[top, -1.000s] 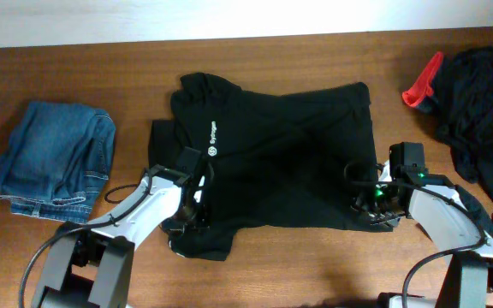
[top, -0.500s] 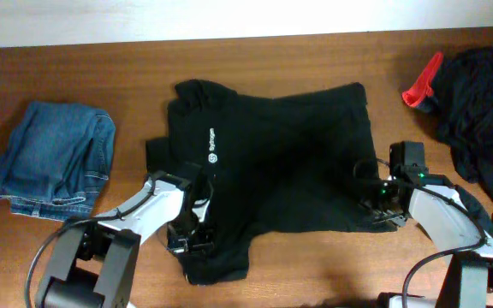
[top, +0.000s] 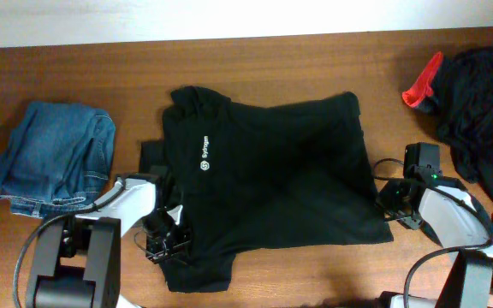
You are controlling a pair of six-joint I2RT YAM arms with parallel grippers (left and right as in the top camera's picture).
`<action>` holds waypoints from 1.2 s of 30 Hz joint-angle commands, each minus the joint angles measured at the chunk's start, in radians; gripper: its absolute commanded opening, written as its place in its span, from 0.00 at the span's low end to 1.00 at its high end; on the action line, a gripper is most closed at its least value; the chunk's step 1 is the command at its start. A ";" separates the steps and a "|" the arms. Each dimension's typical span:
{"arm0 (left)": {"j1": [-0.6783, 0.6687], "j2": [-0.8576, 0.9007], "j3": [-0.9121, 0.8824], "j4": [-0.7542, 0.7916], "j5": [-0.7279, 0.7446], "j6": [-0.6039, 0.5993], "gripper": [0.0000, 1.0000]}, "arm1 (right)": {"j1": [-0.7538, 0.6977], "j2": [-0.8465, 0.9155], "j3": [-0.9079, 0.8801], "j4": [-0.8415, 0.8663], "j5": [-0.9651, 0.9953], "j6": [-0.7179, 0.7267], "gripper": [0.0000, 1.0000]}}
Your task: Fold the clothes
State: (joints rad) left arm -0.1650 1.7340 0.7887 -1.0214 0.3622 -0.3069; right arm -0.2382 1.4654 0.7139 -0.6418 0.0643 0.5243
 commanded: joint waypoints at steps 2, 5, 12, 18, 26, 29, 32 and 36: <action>0.054 -0.027 -0.011 0.006 -0.065 0.047 0.01 | -0.006 0.000 0.041 -0.006 0.010 0.011 0.46; 0.058 -0.078 -0.007 0.006 -0.063 0.063 0.01 | -0.004 -0.005 0.093 -0.034 -0.124 -0.100 0.46; 0.047 -0.304 0.028 0.014 -0.071 0.103 0.05 | -0.003 -0.071 0.172 -0.130 -0.478 -0.290 0.44; 0.047 -0.393 0.028 0.029 -0.104 0.103 0.10 | 0.053 -0.054 0.127 -0.188 -0.438 -0.282 0.45; 0.047 -0.351 0.027 0.023 -0.116 0.103 0.11 | 0.162 0.031 0.010 -0.045 -0.343 -0.151 0.33; 0.047 -0.336 0.027 0.010 -0.116 0.103 0.11 | 0.182 0.063 -0.002 -0.019 -0.302 -0.074 0.12; 0.047 -0.319 0.027 -0.003 -0.116 0.091 0.11 | 0.187 0.095 -0.003 -0.021 -0.219 0.002 0.04; 0.047 -0.291 0.009 -0.006 -0.115 0.068 0.10 | 0.187 0.126 -0.003 -0.016 -0.183 0.039 0.04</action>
State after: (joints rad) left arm -0.1173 1.4185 0.8032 -1.0267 0.2531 -0.2268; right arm -0.0578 1.5505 0.7212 -0.6666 -0.2173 0.4980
